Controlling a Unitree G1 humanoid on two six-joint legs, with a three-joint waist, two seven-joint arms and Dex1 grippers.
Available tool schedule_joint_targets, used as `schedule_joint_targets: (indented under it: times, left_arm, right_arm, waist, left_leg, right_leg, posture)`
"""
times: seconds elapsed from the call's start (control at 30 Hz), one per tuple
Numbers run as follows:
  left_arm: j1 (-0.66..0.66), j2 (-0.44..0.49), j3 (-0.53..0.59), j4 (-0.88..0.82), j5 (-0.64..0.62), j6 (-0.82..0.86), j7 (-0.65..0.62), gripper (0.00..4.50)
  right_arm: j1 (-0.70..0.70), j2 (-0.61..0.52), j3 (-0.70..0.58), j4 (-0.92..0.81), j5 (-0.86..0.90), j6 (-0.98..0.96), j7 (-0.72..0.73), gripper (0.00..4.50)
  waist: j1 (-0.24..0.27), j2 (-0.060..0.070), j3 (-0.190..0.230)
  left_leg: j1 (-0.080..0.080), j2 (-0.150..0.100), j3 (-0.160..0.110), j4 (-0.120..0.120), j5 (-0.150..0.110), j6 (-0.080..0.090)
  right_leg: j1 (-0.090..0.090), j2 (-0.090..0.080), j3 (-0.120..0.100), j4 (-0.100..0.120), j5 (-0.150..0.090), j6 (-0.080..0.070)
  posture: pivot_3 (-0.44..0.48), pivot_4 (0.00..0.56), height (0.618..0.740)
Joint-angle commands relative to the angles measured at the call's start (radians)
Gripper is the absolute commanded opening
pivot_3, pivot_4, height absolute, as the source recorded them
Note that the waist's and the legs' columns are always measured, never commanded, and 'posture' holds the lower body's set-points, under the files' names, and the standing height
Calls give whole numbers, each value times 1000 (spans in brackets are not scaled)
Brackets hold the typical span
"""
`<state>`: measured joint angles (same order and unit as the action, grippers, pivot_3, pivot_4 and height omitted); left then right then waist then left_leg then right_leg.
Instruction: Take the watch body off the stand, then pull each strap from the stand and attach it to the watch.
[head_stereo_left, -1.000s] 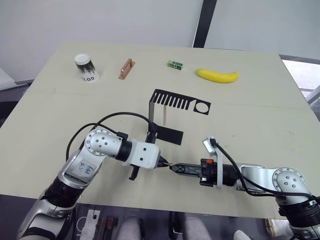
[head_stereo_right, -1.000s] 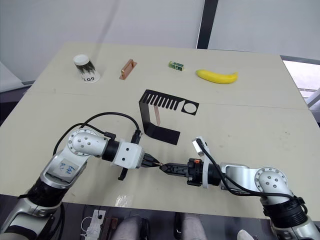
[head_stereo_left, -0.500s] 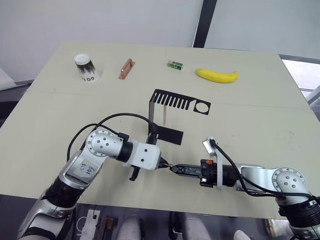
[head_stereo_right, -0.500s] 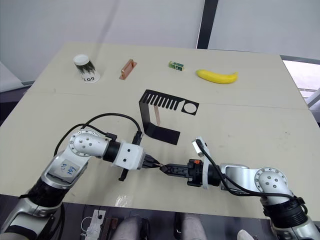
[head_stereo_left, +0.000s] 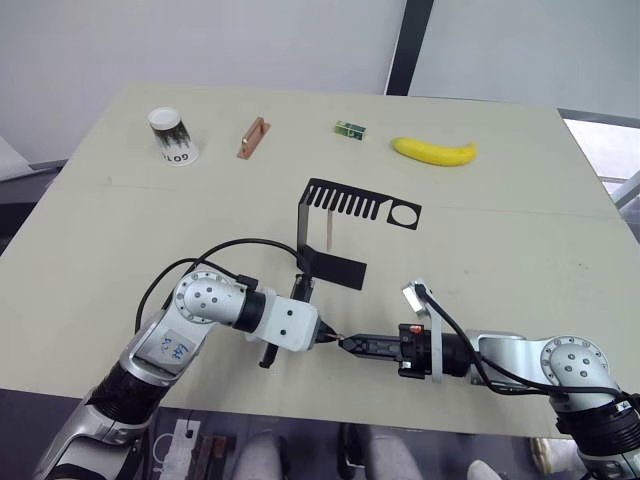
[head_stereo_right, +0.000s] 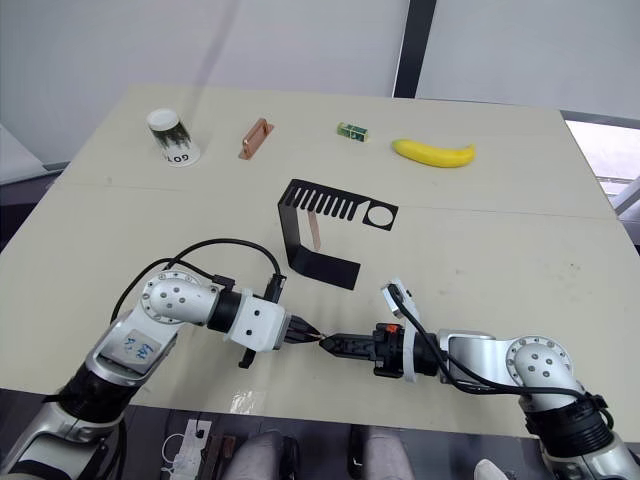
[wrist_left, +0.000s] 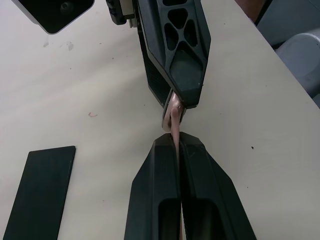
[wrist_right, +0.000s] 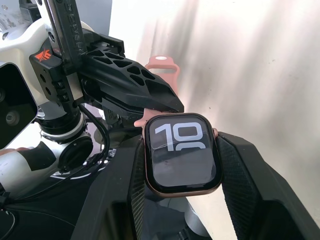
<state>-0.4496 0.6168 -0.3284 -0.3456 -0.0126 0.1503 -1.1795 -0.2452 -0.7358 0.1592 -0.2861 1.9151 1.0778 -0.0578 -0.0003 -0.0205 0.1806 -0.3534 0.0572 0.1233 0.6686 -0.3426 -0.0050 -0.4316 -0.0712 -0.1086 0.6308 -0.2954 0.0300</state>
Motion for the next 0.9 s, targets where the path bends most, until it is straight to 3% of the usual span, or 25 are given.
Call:
schedule_joint_targets:
  times: [0.03,0.9]
  left_arm:
    - [-5,-32,-10,-49,-27,-33,31,0]
    - [-18,-43,-25,-81,-13,54,47,0]
  right_arm:
    - [1,15,29,-22,14,11,5,1598]
    - [-11,22,37,-37,2,18,14,1598]
  waist:
    - [0,0,0]
    - [0,0,0]
  left_leg:
    - [0,0,0,0,0,0]
    - [0,0,0,0,0,0]
  right_leg:
    - [0,0,0,0,0,0]
    - [0,0,0,0,0,0]
  posture:
    - [0,150,740]
    - [0,150,740]
